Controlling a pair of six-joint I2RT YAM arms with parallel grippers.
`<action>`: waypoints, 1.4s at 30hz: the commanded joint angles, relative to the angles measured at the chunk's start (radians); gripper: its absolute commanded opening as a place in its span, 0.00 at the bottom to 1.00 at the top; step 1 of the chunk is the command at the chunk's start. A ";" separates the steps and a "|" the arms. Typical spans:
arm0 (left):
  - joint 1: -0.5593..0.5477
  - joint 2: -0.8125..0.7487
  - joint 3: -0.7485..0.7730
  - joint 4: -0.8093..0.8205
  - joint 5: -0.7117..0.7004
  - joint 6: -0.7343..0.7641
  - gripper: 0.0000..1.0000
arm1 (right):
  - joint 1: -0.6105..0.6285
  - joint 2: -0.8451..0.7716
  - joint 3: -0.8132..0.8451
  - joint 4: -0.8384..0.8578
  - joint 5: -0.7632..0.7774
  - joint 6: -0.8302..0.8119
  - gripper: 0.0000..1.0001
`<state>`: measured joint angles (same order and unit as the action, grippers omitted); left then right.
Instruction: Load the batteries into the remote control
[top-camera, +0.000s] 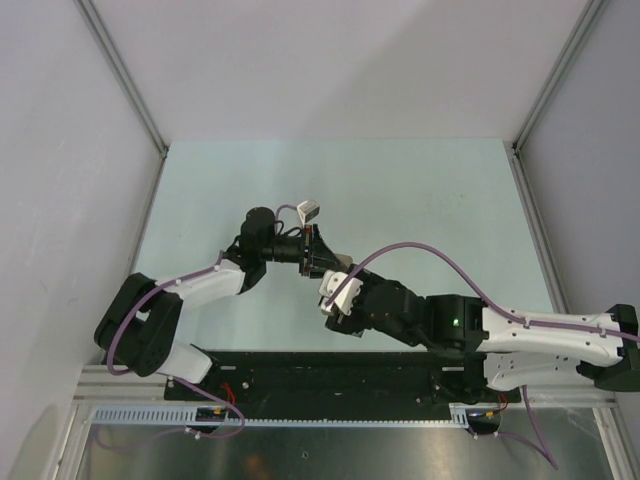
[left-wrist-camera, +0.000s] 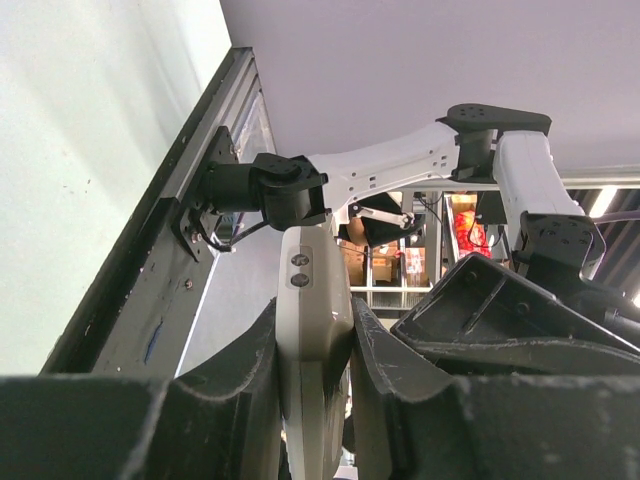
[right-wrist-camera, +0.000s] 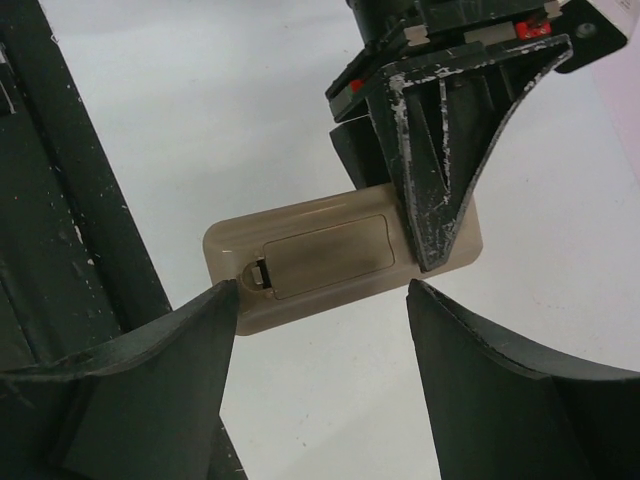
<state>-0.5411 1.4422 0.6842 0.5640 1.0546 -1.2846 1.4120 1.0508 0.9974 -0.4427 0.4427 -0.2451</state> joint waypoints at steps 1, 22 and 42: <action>-0.005 -0.006 0.029 0.007 0.012 -0.009 0.00 | 0.015 0.017 0.043 0.033 0.007 -0.022 0.73; -0.019 -0.043 0.021 -0.056 -0.005 0.057 0.00 | -0.001 0.048 0.043 0.033 0.067 -0.040 0.70; -0.026 -0.071 0.051 -0.070 0.005 0.045 0.00 | 0.010 0.090 0.041 -0.008 0.139 -0.051 0.69</action>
<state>-0.5533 1.4239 0.6846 0.4828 1.0199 -1.2270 1.4212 1.1130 1.0084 -0.4370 0.5018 -0.2676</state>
